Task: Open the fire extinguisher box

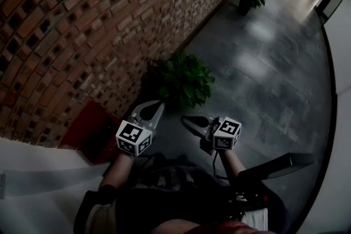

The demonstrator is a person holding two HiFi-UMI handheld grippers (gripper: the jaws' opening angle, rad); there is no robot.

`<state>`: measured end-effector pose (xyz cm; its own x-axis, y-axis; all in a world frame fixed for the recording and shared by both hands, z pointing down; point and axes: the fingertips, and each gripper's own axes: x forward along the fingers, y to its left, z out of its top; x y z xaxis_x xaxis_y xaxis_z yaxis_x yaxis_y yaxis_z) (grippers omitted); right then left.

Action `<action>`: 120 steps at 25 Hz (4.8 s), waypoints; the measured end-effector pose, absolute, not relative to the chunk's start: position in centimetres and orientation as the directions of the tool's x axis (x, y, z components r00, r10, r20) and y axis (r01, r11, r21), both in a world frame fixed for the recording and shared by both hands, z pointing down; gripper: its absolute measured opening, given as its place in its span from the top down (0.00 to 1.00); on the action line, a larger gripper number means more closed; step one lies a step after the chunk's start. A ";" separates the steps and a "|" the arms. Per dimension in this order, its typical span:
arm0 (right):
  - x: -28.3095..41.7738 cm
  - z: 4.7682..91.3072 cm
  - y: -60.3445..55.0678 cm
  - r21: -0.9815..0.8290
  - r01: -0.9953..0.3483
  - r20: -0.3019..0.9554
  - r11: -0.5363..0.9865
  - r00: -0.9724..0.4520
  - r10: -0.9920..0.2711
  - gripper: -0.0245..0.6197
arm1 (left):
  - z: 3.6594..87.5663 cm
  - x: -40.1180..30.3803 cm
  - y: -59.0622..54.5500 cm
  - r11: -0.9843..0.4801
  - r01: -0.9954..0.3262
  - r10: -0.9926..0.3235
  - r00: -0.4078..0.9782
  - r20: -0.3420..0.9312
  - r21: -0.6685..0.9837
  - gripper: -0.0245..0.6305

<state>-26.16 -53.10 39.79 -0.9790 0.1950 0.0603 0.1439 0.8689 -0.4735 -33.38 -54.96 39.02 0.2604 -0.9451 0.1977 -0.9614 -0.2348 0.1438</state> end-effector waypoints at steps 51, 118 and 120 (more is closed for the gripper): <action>24.2 36.4 -50.8 -0.408 -0.457 -0.132 0.790 -0.827 -0.546 0.96 | 34.7 14.2 -56.4 -0.810 -0.585 -0.572 0.803 0.170 0.040 0.96; 20.7 35.5 -88.4 -0.257 0.428 0.066 0.866 -0.887 0.458 0.96 | 34.6 27.0 -95.9 -0.732 -0.612 -0.618 0.782 0.088 0.300 0.96; 21.3 36.2 -89.3 -0.257 0.451 0.077 0.855 -0.872 0.483 0.96 | 34.7 27.2 -96.9 -0.711 -0.637 -0.643 0.760 0.090 0.297 0.96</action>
